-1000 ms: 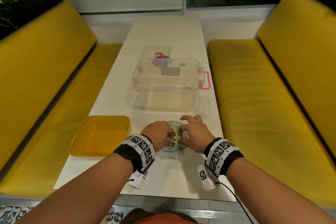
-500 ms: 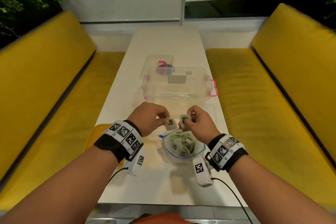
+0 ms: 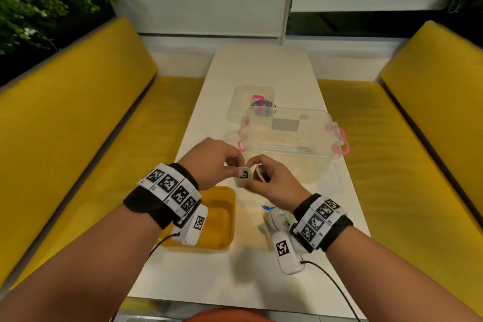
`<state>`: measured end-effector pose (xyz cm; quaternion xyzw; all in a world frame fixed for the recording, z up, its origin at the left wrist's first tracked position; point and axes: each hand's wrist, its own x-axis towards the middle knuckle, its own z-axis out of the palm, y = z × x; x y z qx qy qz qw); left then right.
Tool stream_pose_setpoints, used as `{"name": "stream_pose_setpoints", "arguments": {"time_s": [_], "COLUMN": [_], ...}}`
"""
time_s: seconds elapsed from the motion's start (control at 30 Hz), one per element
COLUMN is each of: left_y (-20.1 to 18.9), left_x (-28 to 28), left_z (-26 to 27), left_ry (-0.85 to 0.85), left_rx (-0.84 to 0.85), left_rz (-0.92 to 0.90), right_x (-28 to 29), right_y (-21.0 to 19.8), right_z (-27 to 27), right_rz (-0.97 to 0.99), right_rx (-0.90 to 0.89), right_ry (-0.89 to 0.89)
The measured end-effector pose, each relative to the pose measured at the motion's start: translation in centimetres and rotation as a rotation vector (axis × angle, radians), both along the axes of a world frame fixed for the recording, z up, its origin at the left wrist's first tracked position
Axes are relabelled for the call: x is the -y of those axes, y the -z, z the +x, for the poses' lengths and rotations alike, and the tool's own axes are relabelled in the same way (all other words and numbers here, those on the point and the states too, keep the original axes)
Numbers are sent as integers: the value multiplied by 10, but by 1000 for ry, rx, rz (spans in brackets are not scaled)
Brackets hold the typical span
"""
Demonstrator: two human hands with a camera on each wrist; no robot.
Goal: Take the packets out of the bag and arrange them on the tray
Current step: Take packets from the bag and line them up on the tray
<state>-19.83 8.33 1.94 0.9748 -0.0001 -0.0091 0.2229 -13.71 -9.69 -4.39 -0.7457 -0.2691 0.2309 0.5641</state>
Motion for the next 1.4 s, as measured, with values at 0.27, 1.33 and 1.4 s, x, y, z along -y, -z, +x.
{"name": "stream_pose_setpoints", "arguments": {"time_s": [0.27,1.33,1.4], "left_y": [0,126,120], "left_x": [-24,-21,-23], "left_z": [-9,37,35], "left_ry": [-8,-166,-172], "left_rx": [-31,-374,-363], "left_rz": [63,483,424], "right_x": [-32,-48,-46], "right_y": [20,82,77], "right_z": [-2,-20,-17], "right_rz": [-123,-720,-625], "right_rx": [214,124,18], "right_ry": [-73,22,79]}}
